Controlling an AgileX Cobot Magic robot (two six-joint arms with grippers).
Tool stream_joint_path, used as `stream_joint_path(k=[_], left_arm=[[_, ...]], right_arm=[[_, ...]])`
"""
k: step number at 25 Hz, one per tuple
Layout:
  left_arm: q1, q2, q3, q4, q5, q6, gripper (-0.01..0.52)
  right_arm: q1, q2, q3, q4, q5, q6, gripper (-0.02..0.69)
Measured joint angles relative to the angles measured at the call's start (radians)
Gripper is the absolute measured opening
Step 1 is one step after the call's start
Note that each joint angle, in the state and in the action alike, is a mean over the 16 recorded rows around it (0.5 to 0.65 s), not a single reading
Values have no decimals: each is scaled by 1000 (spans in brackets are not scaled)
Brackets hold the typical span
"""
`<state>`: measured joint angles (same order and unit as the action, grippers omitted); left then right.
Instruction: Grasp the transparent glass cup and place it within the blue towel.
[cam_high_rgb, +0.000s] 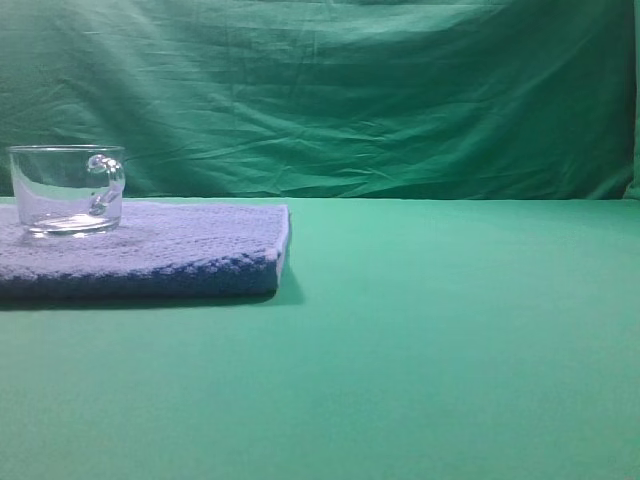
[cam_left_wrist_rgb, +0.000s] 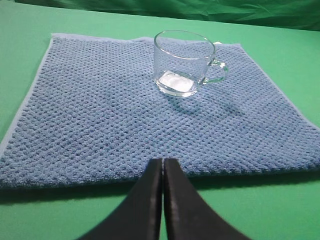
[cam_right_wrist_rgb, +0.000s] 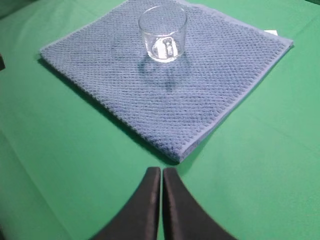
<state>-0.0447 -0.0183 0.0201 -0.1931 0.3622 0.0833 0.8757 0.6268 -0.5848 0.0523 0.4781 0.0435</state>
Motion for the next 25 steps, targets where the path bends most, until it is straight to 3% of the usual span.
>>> stream_joint_path(k=[11,25], left_arm=[[0,0,0,0,0,0,0],[0,0,0,0,0,0,0]], right_arm=[[-100,-165,64,-74,16,0,0],[-612,-491,398,-58,-158,-2,0]])
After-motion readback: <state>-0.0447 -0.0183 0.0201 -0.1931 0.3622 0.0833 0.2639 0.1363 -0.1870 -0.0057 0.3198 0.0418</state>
